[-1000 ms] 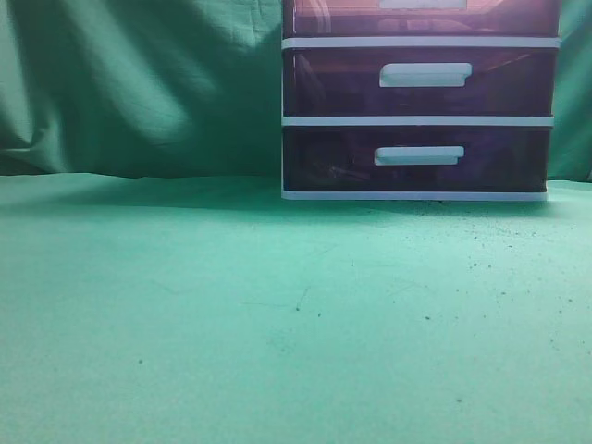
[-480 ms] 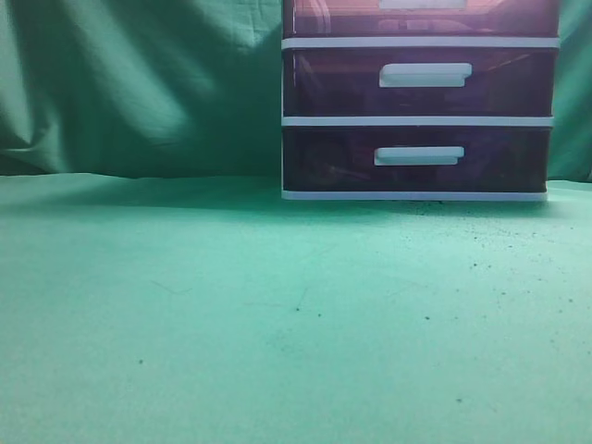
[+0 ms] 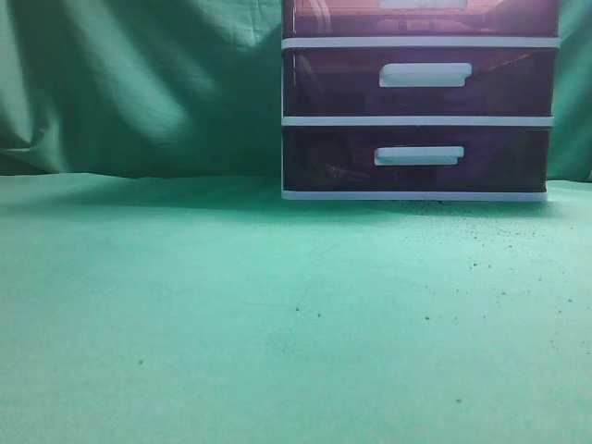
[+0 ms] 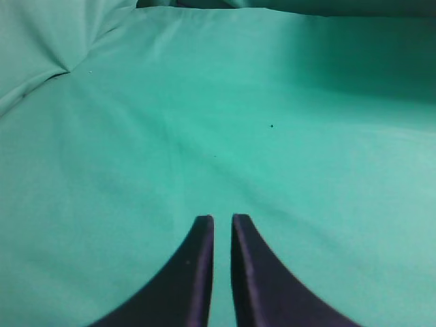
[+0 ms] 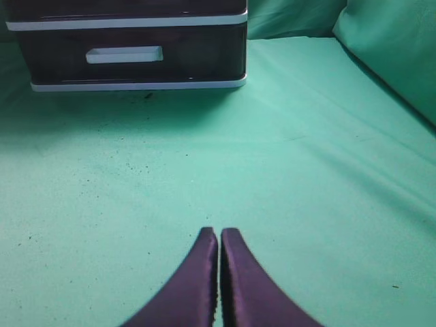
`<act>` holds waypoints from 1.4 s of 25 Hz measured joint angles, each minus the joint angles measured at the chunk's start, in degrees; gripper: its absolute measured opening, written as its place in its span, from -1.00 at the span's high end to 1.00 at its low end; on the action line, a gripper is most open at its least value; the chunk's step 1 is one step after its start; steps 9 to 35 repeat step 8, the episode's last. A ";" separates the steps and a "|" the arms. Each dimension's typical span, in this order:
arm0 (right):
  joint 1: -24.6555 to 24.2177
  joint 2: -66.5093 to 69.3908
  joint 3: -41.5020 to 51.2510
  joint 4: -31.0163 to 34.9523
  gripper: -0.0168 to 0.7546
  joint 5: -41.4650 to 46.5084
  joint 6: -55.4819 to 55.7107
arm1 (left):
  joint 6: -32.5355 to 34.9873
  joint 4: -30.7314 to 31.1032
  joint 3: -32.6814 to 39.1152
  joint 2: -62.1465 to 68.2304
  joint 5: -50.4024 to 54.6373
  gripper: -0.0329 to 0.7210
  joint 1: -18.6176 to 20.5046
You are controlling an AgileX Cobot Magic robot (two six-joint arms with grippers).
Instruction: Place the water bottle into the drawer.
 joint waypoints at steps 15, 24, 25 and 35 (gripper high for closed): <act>0.00 0.00 0.00 0.00 0.96 0.00 0.00 | 0.00 0.00 0.00 0.00 0.00 0.79 0.00; 0.00 0.00 0.00 0.00 0.96 0.00 0.00 | 0.00 0.00 0.00 0.00 0.00 0.79 0.00; 0.00 0.00 0.00 0.00 0.96 0.00 0.00 | 0.00 0.00 0.00 0.00 0.00 0.79 0.00; 0.00 0.00 0.00 0.00 0.96 0.00 0.00 | 0.00 0.00 0.00 0.00 0.00 0.79 0.00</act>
